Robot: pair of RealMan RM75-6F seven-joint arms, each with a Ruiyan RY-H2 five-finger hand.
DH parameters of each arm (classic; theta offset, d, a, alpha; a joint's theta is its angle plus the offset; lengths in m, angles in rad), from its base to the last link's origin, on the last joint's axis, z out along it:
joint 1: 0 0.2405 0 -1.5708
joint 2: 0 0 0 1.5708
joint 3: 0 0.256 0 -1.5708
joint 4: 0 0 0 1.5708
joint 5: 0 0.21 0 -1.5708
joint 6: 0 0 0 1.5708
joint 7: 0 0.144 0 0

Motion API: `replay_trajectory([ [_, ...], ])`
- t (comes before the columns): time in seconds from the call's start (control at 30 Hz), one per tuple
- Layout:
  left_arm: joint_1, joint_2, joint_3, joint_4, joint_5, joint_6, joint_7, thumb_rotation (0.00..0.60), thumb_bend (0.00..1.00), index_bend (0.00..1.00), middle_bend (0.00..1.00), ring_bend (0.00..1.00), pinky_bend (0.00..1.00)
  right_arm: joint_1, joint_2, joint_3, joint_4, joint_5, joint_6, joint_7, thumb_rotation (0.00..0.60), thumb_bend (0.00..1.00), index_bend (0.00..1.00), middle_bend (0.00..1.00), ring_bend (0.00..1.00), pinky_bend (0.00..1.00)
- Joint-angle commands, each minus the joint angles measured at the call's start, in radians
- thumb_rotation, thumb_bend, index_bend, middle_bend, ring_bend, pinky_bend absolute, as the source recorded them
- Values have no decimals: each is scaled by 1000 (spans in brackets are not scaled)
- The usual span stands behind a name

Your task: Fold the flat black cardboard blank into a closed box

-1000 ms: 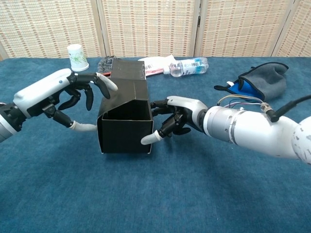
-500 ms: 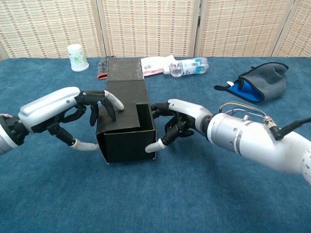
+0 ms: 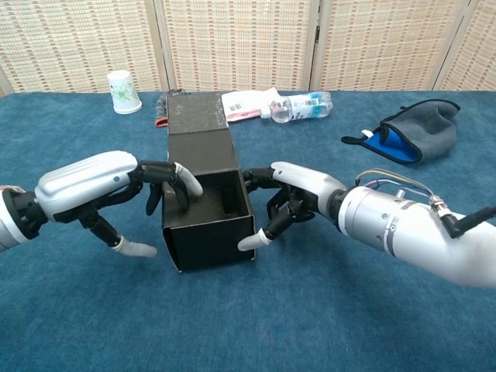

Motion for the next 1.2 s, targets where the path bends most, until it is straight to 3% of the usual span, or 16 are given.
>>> replay_trajectory([
  [0.03, -9, 9, 6, -8, 5, -9, 11, 600, 43, 370, 268, 552, 877, -3, 2, -3, 4, -10, 1, 4, 600, 240, 335, 346, 748, 1000],
  [0.57, -55, 52, 42, -62, 27, -74, 51, 600, 162, 366, 268, 558, 872, -15, 17, -11, 6, -53, 1, 33, 600, 259, 335, 346, 748, 1000],
  [0.83, -73, 59, 48, -84, 29, -95, 51, 600, 175, 403, 285, 558, 871, -7, 35, 0, 5, -62, -22, 66, 600, 267, 321, 346, 748, 1000],
  [1.03, -82, 62, 49, -97, 24, -112, 52, 600, 175, 413, 299, 558, 870, 18, 80, 23, -25, -62, -72, 99, 600, 266, 141, 328, 748, 1000],
  [1.2, -93, 69, 50, -112, 19, -135, 62, 600, 175, 416, 311, 558, 867, 48, 117, 26, -34, -54, -134, 98, 600, 261, 77, 290, 741, 1000],
])
